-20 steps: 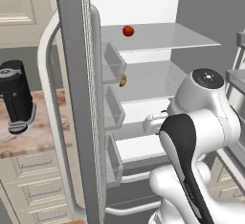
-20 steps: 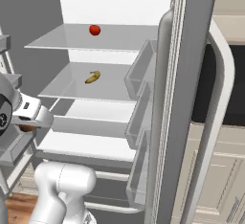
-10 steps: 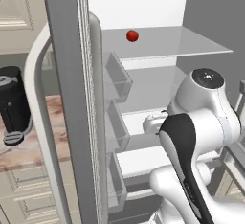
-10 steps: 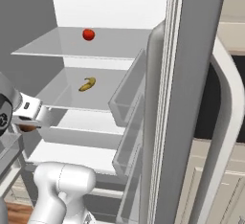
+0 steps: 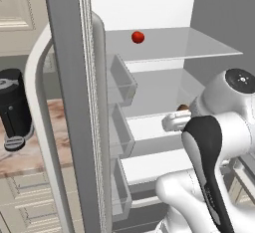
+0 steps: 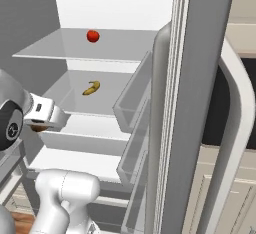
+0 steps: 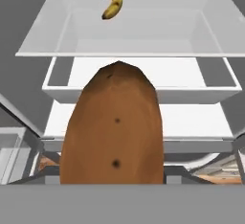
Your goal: Place the potato in the correct fridge rack based on whether it is a fruit or vegetable. Finally, close the fridge door.
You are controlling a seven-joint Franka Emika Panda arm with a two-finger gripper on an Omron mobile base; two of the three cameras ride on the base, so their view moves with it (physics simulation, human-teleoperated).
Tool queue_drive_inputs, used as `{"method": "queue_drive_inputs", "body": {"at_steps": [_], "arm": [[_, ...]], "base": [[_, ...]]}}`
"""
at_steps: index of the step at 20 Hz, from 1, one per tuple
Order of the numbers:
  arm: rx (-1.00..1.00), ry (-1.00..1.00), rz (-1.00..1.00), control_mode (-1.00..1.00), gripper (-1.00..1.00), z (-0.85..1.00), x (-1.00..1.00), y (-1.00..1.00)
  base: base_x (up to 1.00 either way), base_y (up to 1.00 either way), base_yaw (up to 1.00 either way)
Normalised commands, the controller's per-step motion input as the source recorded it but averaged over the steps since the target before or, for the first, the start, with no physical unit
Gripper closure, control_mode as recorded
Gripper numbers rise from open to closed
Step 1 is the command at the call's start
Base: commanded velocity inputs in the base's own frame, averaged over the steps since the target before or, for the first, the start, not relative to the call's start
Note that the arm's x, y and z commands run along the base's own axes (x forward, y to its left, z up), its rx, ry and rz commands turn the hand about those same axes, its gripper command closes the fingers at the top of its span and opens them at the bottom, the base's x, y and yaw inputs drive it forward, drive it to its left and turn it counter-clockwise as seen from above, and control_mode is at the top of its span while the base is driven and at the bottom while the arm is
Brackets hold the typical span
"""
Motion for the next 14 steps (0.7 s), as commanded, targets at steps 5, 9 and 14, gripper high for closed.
{"method": "queue_drive_inputs", "body": {"at_steps": [5,9,14], "arm": [[0.0,-0.28,0.0,-1.0,1.0,0.46,0.0,-0.13],[0.0,-0.37,0.0,-1.0,1.0,0.55,0.0,-0.23],[0.0,-0.38,0.0,-1.0,1.0,0.61,0.0,-0.28]], "base": [[0.0,0.0,0.0],[0.0,0.0,0.0],[0.0,0.0,0.0]]}}
